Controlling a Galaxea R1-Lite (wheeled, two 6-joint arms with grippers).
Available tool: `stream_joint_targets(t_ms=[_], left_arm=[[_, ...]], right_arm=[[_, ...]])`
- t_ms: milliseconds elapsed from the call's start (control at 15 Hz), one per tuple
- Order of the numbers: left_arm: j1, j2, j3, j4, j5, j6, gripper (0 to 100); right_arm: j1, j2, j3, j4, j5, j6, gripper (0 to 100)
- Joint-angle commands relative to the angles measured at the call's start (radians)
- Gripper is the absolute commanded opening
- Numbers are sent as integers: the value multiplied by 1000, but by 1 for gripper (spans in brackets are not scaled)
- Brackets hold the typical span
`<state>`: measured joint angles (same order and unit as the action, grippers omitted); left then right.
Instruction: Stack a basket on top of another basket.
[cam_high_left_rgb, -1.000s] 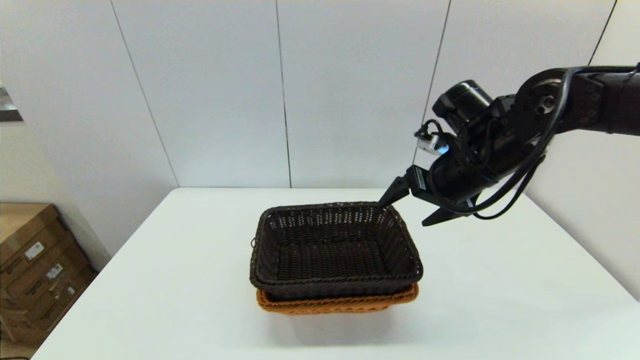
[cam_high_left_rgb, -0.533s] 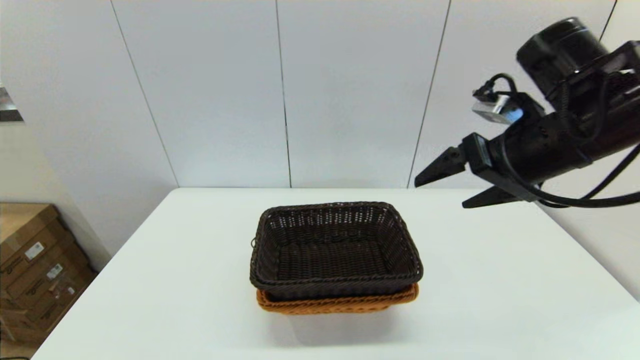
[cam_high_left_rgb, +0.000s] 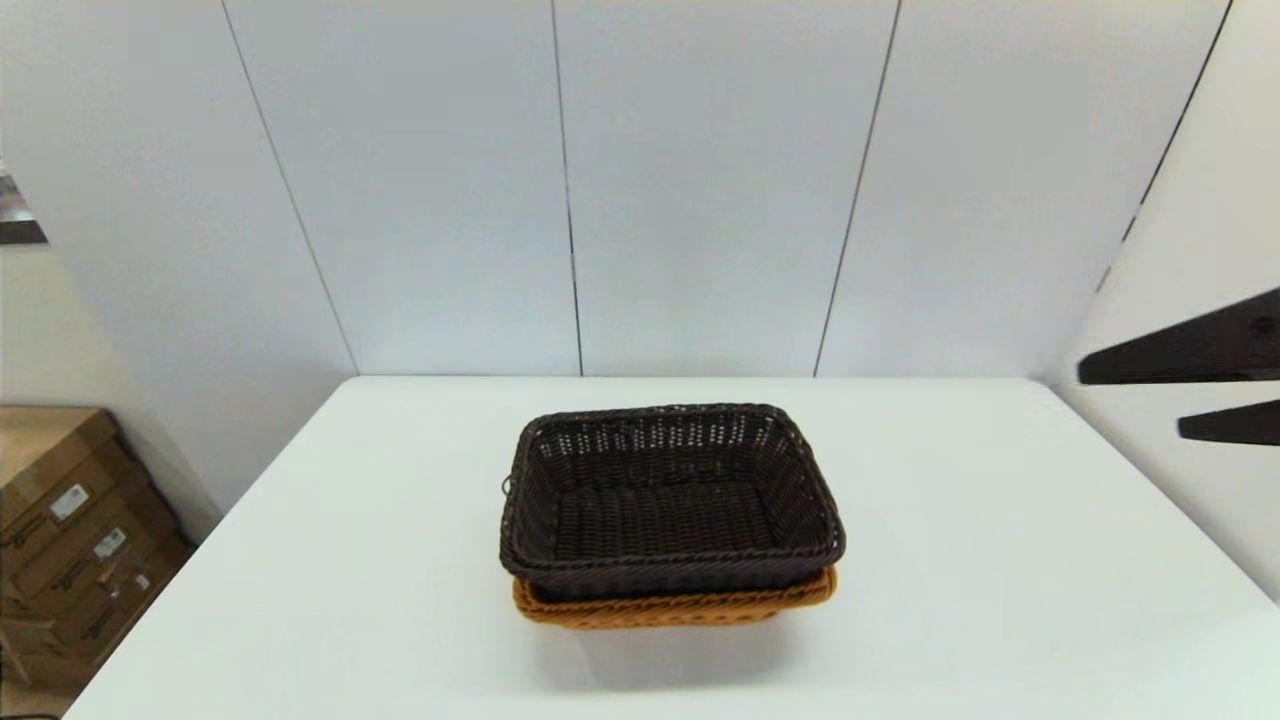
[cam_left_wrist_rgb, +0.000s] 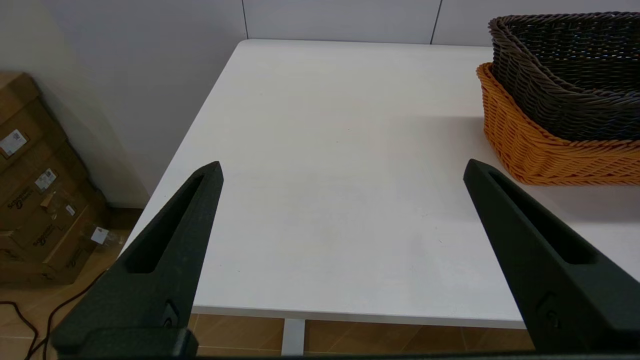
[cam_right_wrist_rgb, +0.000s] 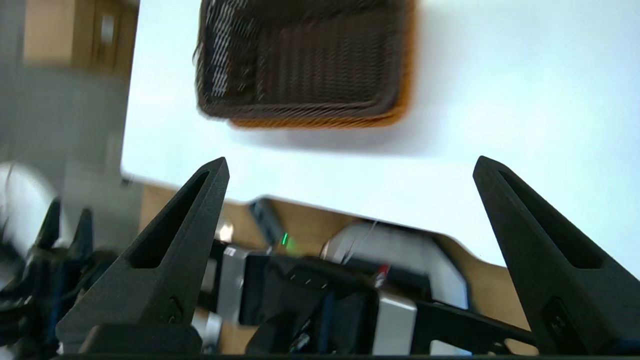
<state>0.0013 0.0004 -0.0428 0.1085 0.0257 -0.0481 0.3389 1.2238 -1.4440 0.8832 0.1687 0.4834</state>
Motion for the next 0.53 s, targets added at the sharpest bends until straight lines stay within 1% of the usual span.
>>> stream_joint_targets(t_ms=[67, 200, 333, 533], left_arm=[[0, -2, 0, 0, 0, -1, 100], [0, -2, 0, 0, 0, -1, 100], [0, -2, 0, 0, 0, -1, 100], [0, -2, 0, 0, 0, -1, 100]], right_arm=[[0, -245, 93, 7, -166, 38, 100], [-3, -326, 155, 7, -232, 41, 100], [-15, -414, 226, 7, -276, 66, 100], [-121, -512, 261, 10, -284, 58, 100]])
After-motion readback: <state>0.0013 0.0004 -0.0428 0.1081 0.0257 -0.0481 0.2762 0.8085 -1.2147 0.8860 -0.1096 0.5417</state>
